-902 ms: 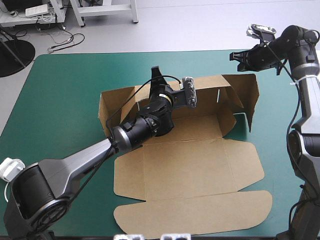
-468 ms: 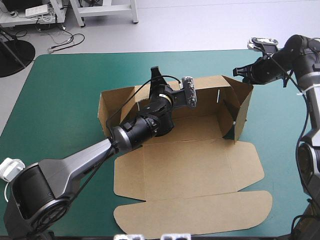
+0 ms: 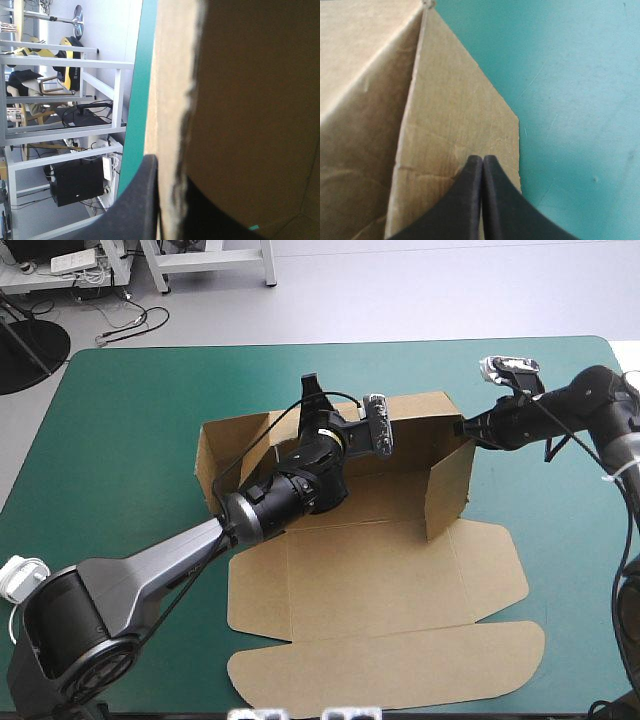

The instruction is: Fold the box

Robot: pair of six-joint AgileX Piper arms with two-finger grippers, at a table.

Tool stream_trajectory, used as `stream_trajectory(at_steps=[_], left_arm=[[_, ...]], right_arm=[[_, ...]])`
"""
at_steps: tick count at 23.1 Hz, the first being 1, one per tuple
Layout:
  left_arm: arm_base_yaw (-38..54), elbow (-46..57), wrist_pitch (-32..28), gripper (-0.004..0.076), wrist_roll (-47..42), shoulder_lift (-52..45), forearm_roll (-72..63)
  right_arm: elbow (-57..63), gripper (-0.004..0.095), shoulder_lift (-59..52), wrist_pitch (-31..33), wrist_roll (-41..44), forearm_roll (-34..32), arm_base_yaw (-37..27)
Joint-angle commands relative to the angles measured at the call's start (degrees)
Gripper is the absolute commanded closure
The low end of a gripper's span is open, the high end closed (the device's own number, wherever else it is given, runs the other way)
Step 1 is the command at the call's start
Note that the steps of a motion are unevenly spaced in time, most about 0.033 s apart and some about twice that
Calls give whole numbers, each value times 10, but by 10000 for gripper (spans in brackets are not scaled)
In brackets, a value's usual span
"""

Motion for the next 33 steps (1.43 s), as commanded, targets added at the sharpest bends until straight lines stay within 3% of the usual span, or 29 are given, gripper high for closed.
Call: stream_trajectory(at_steps=[1, 4, 7, 9, 10, 15, 19, 20, 33], left_arm=[[-6, 8, 0, 734, -14, -25, -11], [-6, 27, -4, 734, -14, -25, -11], [-6, 30, -7, 734, -22, -25, -11], [-6, 30, -20, 734, -42, -25, -11], [-6, 30, -20, 734, -42, -25, -11], [-6, 30, -17, 734, -42, -25, -10], [-6, 30, -20, 734, -42, -25, -6], [-6, 30, -19, 734, -42, -25, -6], [-7, 30, -19, 734, -44, -25, -11]], right_arm=[[52, 928, -56, -70, -45, 45, -3], [110, 928, -83, -121, -79, 65, -3], [163, 928, -102, -161, -156, 130, -3], [215, 928, -112, -178, -294, 255, -3], [221, 928, -113, -176, -314, 272, -3], [219, 879, -121, -132, -305, 235, -3], [219, 554, -158, -106, -288, 113, -3], [219, 532, -160, -109, -296, 110, -3], [220, 526, -97, -137, -428, 261, -1]])
